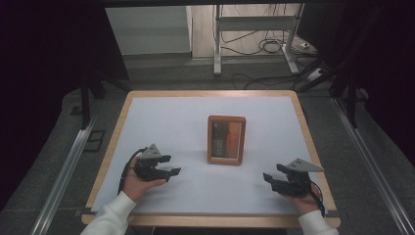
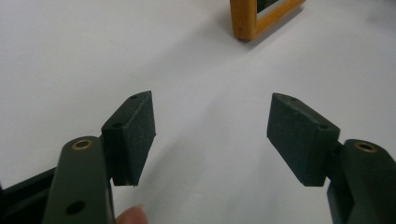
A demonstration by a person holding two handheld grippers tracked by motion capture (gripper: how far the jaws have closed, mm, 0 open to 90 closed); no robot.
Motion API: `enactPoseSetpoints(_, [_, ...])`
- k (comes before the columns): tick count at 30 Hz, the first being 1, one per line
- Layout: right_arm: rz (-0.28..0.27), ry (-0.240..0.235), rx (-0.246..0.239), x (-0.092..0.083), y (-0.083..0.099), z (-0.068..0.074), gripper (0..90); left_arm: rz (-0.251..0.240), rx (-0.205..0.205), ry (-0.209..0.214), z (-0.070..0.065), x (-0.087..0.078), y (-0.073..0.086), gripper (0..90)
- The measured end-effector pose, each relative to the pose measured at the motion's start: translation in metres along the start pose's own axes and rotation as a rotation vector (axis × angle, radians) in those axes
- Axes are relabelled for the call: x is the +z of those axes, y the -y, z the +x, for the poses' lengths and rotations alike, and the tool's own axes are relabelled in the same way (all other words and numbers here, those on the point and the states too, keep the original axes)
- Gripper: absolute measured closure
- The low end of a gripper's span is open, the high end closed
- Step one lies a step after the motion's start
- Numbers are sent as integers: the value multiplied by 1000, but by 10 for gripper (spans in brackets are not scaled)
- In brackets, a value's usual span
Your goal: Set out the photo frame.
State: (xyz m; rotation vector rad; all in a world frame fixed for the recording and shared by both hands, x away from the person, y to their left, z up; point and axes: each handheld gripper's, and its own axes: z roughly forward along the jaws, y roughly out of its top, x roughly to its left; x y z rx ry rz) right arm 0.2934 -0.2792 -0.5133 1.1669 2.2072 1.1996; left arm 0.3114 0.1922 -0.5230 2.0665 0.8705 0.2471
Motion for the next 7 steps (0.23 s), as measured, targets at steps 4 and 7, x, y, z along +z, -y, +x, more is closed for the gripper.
enactPoseSetpoints(4, [-4,5,1,0,-1,0,319,0,0,-1,1,-1,0,318])
enactPoseSetpoints(7, [-10,19,-5,0,-4,1,297,2,1,-2,1,0,0,318])
